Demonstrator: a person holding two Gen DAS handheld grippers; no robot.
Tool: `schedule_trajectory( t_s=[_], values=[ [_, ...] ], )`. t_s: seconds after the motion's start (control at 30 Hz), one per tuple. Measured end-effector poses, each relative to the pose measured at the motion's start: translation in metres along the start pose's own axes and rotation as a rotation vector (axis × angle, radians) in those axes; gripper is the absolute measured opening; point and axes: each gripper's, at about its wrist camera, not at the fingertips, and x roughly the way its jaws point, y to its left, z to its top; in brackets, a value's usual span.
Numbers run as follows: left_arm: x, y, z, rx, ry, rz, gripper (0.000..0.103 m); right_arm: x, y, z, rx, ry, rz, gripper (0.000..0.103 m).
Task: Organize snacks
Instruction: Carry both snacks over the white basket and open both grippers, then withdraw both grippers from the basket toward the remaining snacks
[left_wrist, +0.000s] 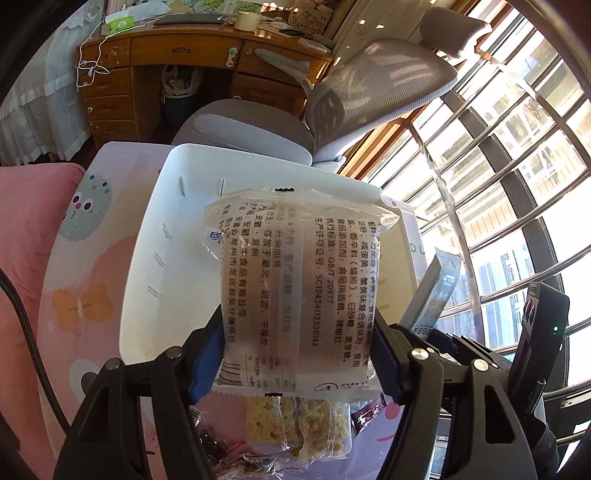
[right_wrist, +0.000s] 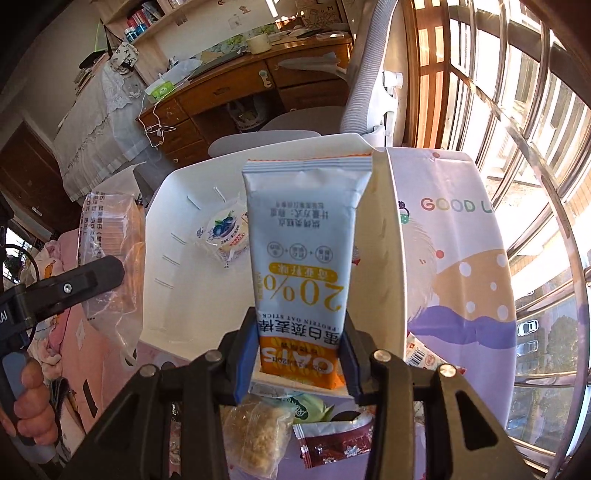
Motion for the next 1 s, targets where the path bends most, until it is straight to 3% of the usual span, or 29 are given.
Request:
schedule_trajectory(
  t_s=[0.3,0.7,1.0],
  values=[
    [-0.007,-0.005,-0.002,0.018,-0.009,-0.02,0.076,0.002,-0.003,-0.002,0.016,0.008,-0.012,0.059],
    [-0.037,0.007,-0.028,0.032,-0.003,-0.034,0.076,-0.025,0.012,-0.016,0.031,-0.016,-0.03,0.059],
    [-0.072,0.03,-0.06,0.059,0.01,-0.072,0.077,-0.055,0.038,-0.046,0.075,-0.06,-0.065,0.059]
  ],
)
